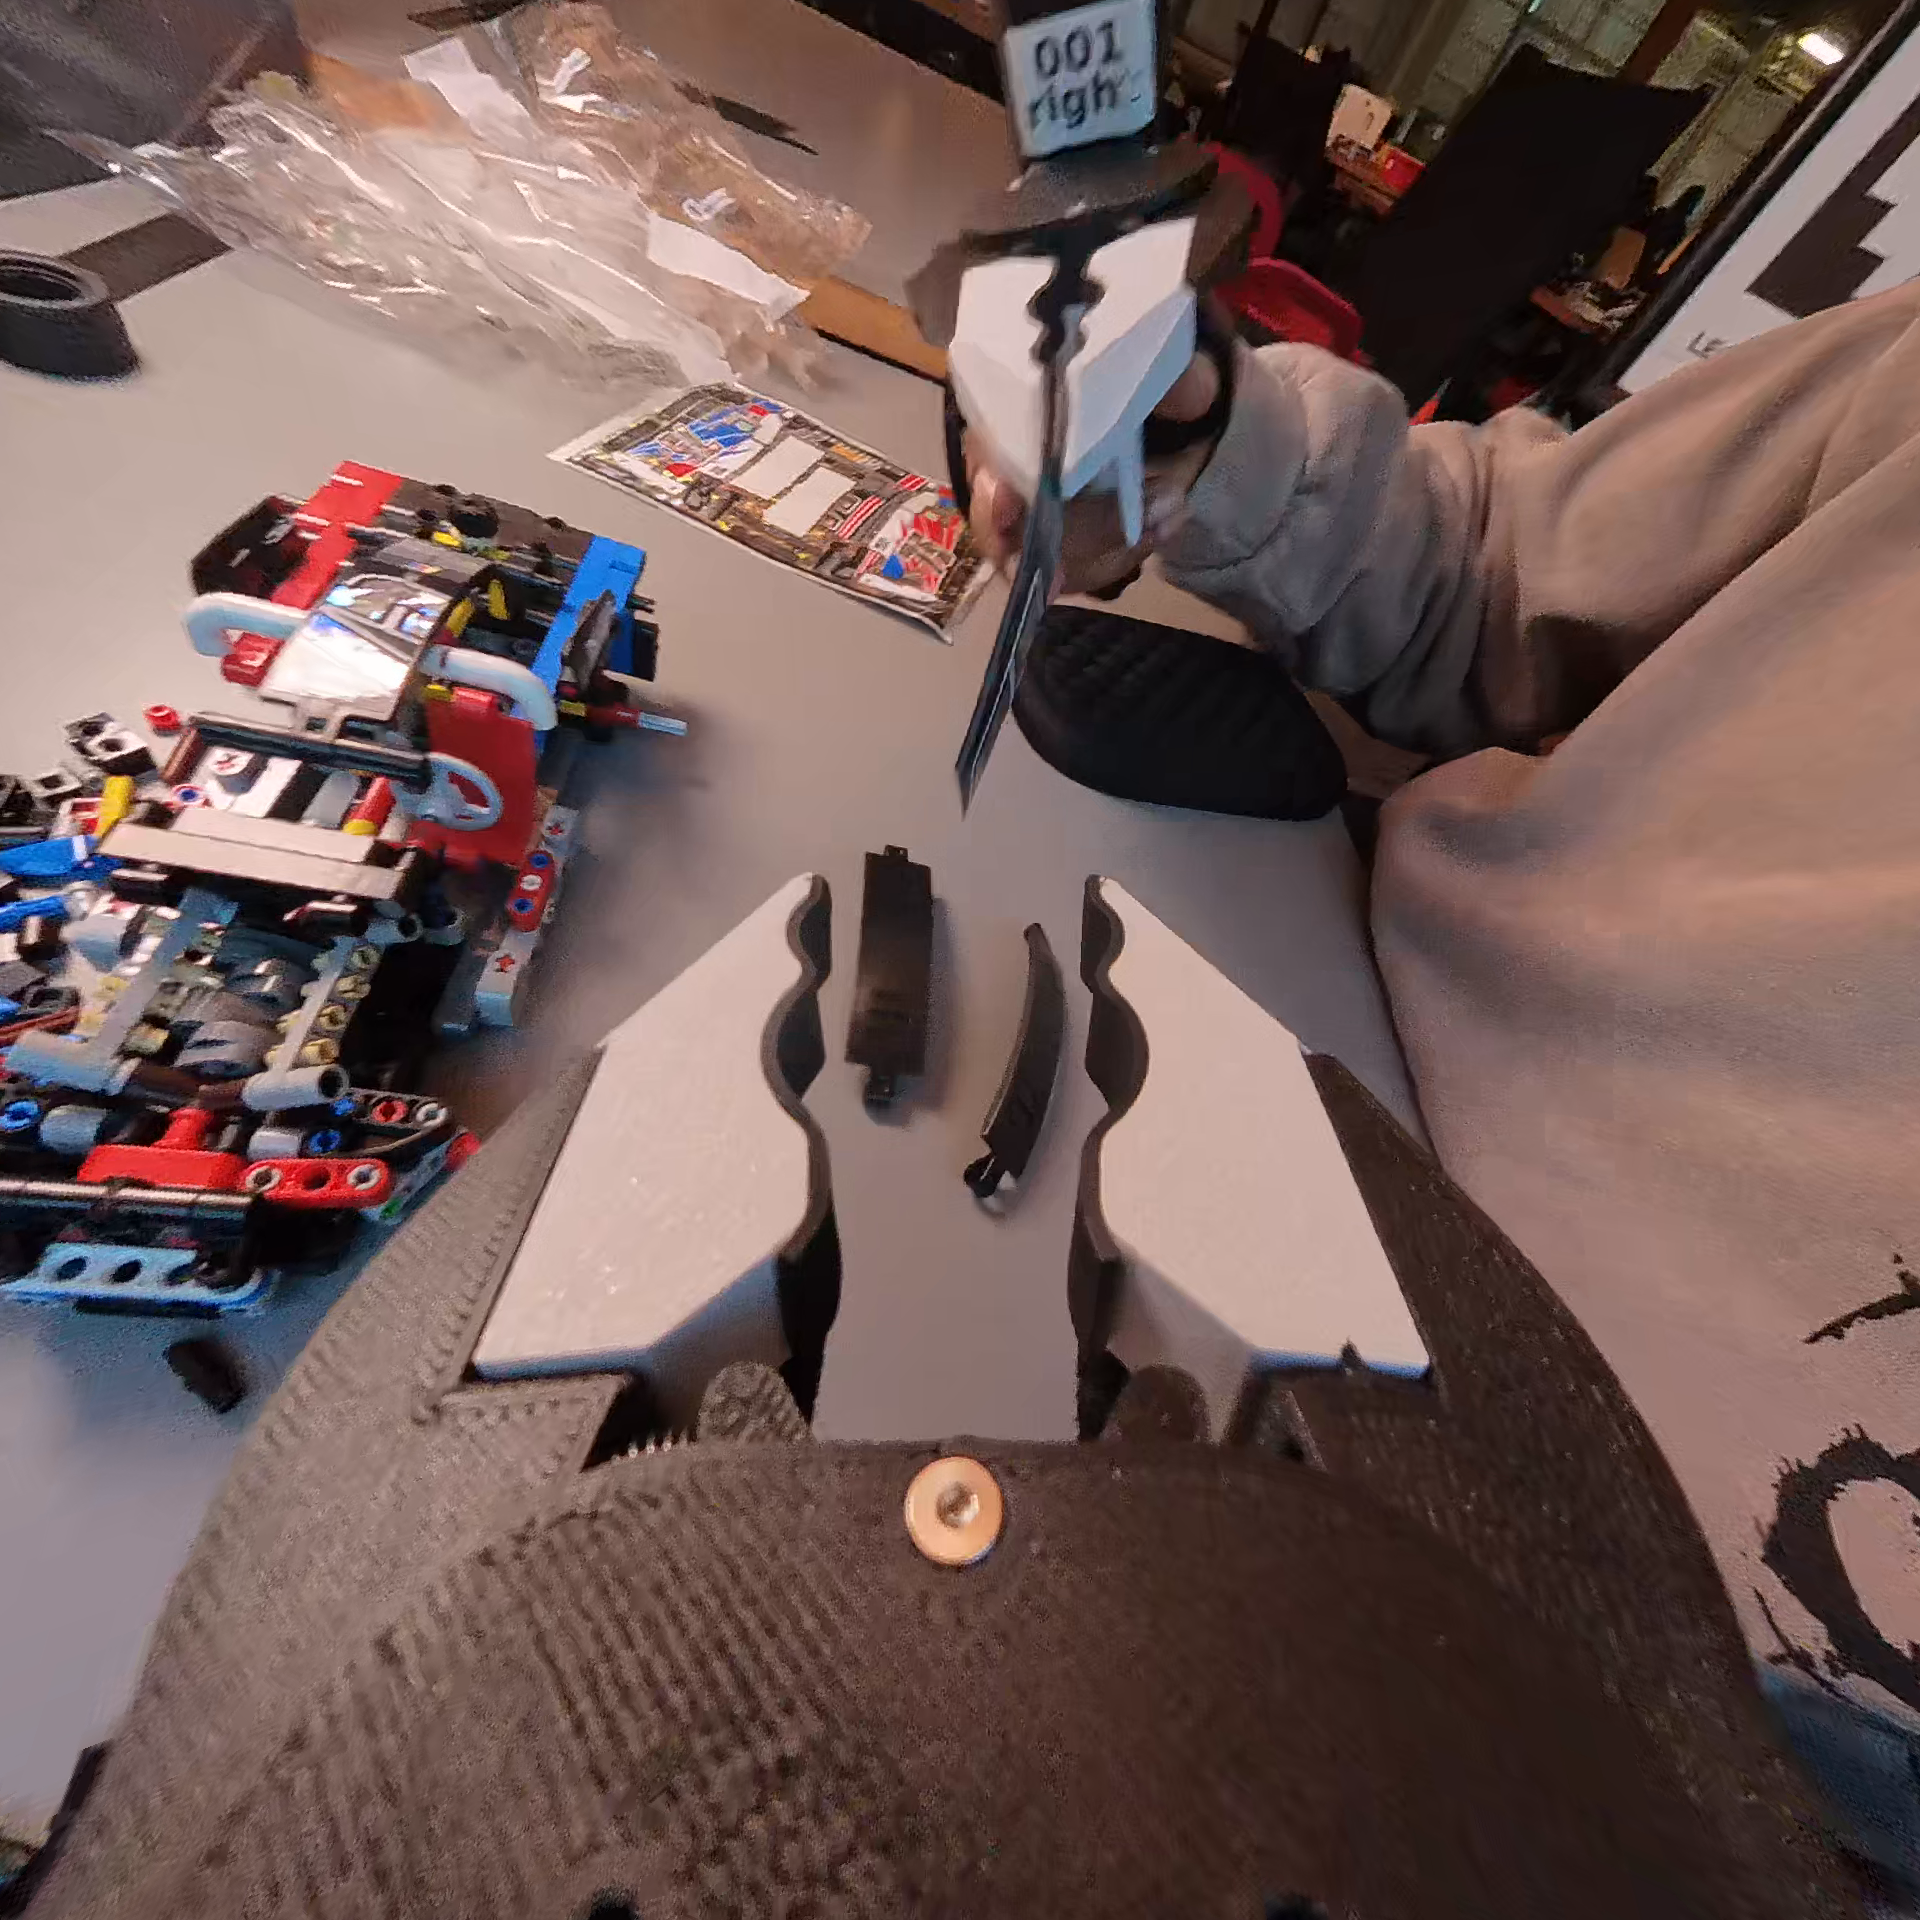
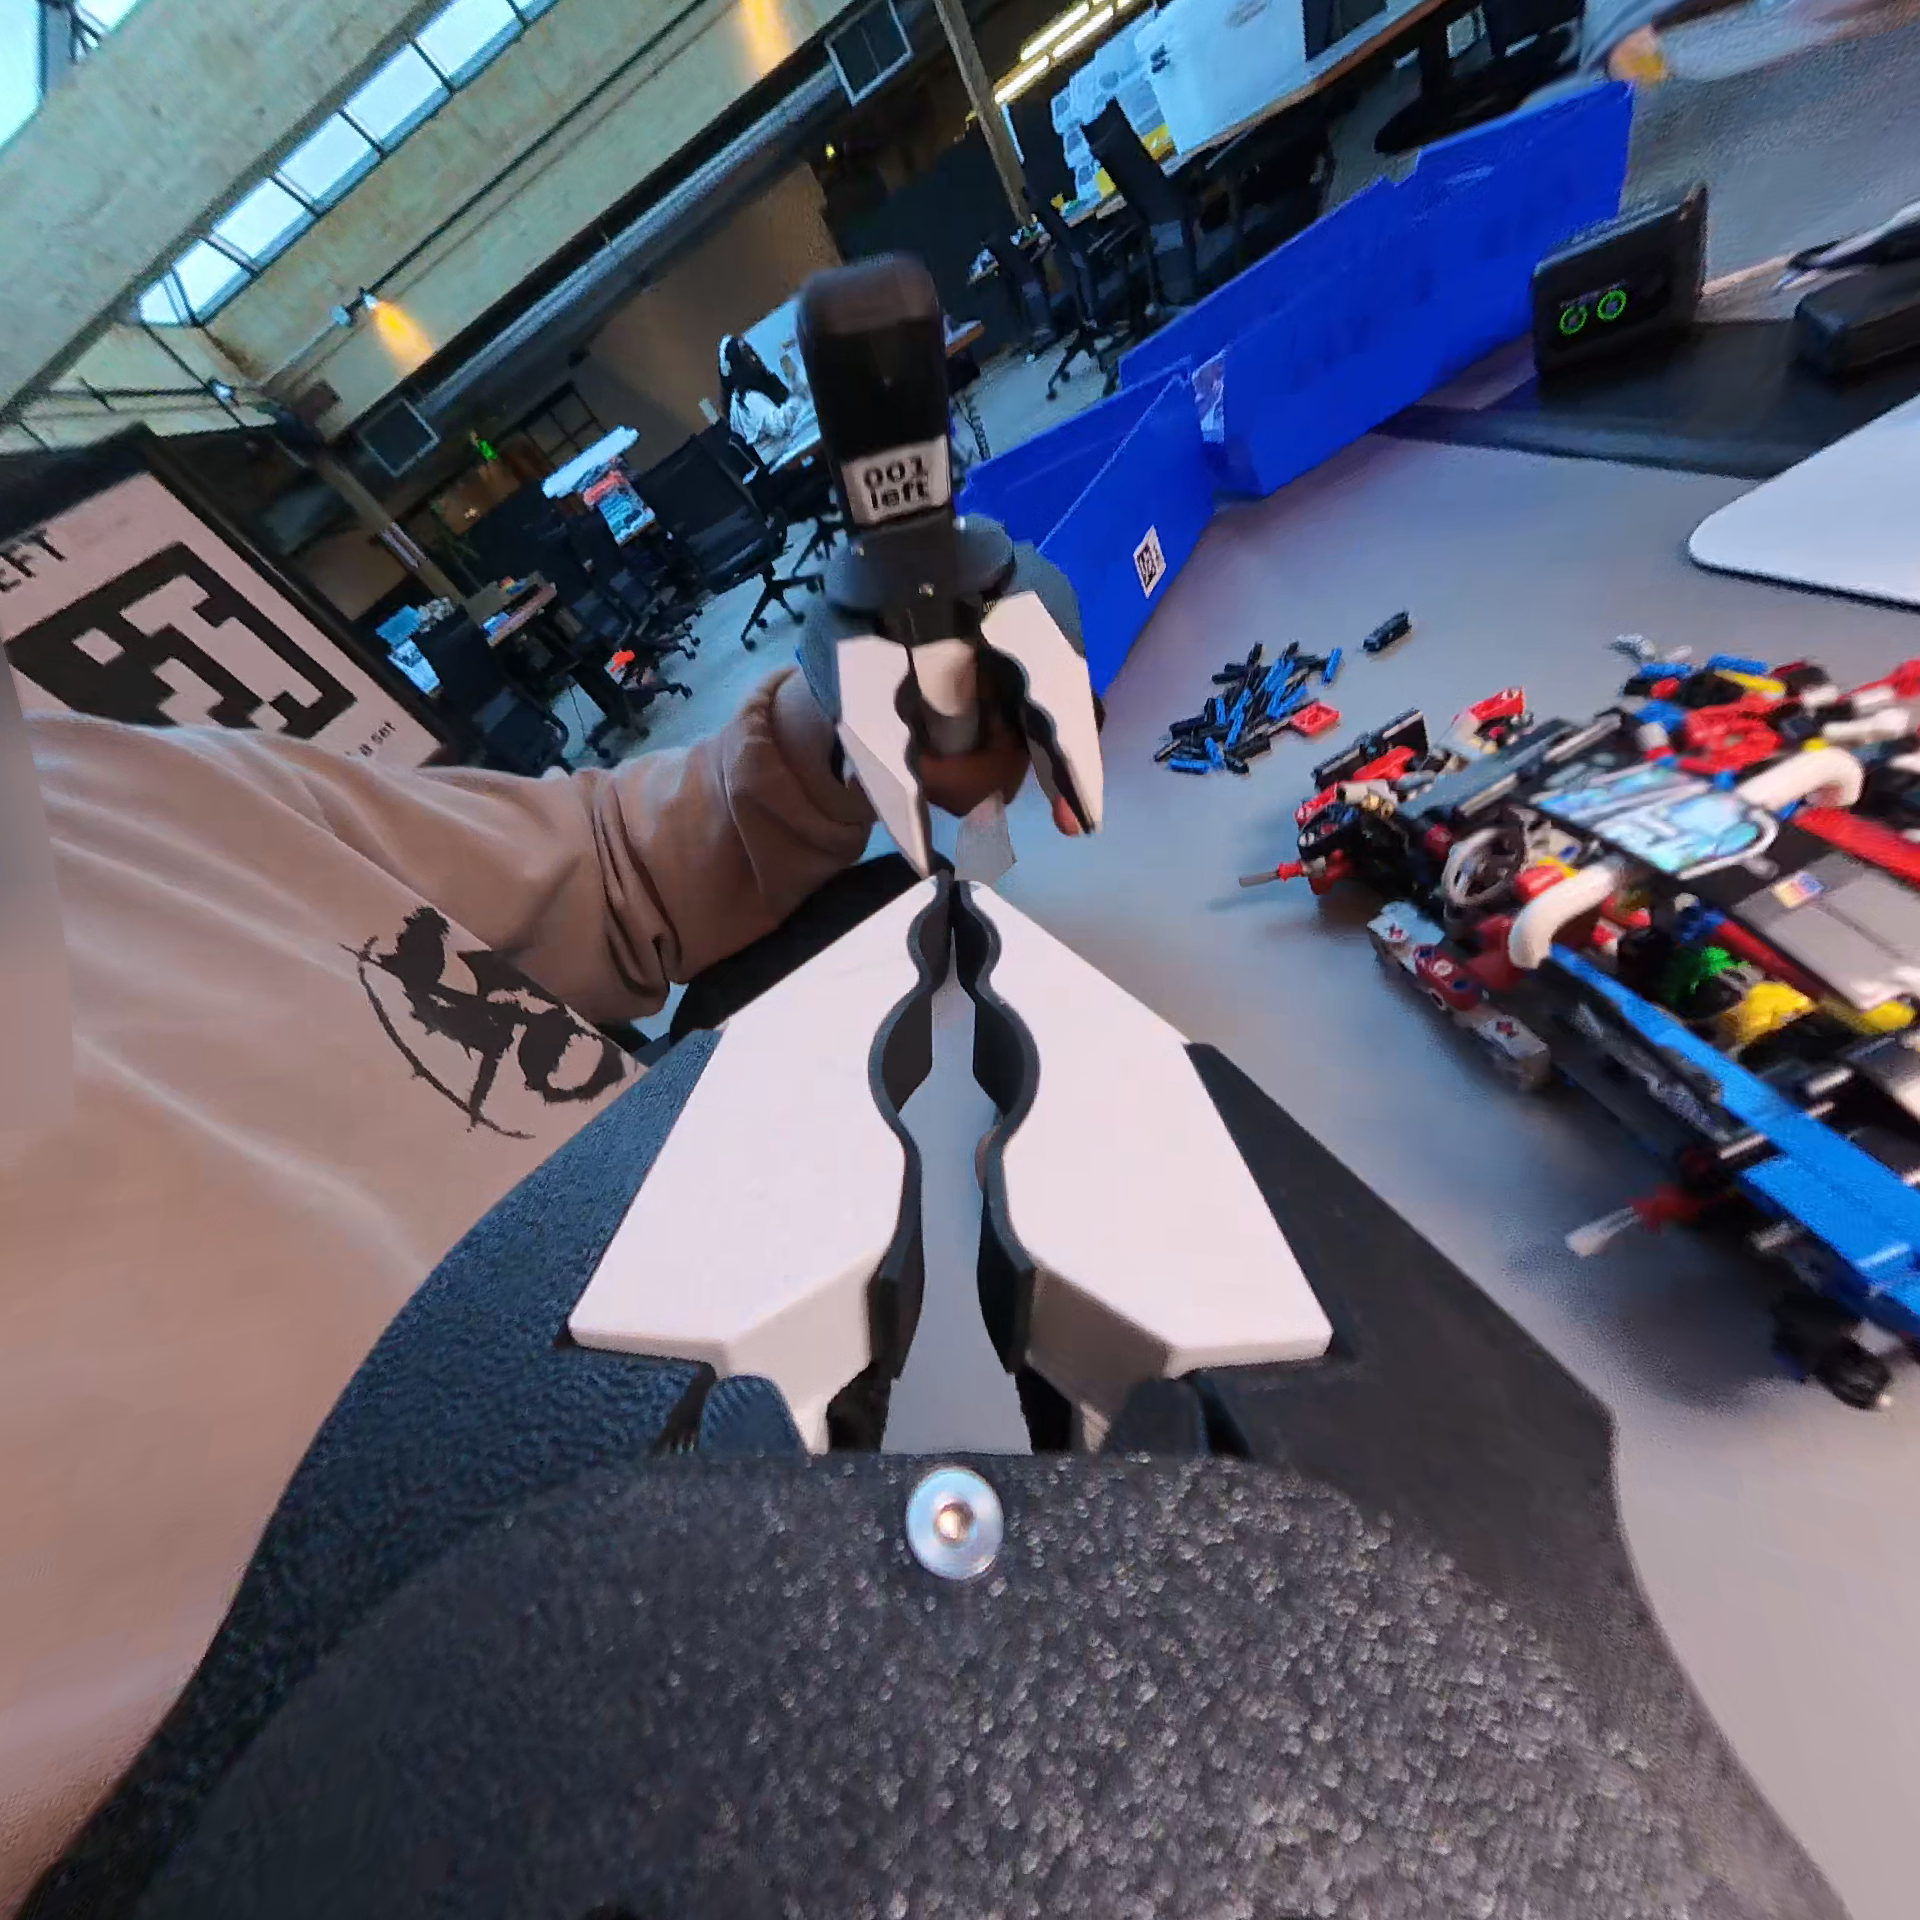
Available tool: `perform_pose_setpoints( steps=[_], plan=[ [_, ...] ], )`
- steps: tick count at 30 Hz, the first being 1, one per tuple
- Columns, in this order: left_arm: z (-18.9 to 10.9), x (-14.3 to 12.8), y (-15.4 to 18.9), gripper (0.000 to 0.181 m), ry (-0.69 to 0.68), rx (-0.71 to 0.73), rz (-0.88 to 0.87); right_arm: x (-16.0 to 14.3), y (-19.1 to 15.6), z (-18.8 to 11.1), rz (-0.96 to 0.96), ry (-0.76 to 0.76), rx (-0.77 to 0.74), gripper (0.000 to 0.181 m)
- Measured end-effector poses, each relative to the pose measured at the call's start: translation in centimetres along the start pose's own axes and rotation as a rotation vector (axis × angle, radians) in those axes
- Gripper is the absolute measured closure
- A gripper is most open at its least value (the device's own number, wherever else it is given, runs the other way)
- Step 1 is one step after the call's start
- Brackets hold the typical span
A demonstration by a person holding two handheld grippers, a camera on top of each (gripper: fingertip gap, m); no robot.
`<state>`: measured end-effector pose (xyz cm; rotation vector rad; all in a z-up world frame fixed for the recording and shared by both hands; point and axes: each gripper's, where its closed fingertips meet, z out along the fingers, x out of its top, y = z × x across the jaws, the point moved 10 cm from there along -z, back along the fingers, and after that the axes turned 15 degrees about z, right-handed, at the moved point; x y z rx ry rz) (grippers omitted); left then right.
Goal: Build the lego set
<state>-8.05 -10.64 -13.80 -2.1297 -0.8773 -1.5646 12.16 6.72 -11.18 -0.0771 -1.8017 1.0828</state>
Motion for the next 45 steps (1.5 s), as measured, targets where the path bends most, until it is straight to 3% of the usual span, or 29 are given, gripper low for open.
perform_pose_setpoints(
  steps=[6,12,23,35,45],
  plan=[
    [3.5,-3.6,0.7,0.141,-0.247,0.033,0.112,3.8,-1.5,-0.9,0.093,0.147,0.04,0.181],
    [5.0,-4.9,1.3,0.151,-0.369,0.081,0.215,0.2,1.8,-0.8,0.372,0.183,0.079,0.181],
    [5.1,-5.2,1.6,0.159,-0.329,0.108,0.311,-5.8,4.5,0.7,0.716,0.138,0.014,0.181],
    [5.1,-5.1,1.8,0.159,-0.321,0.115,0.299,-8.0,4.8,1.2,0.926,0.186,-0.053,0.181],
    [5.0,-5.1,1.8,0.159,-0.302,0.12,0.29,-8.6,5.0,1.2,0.986,0.2,-0.049,0.181]
  ],
)
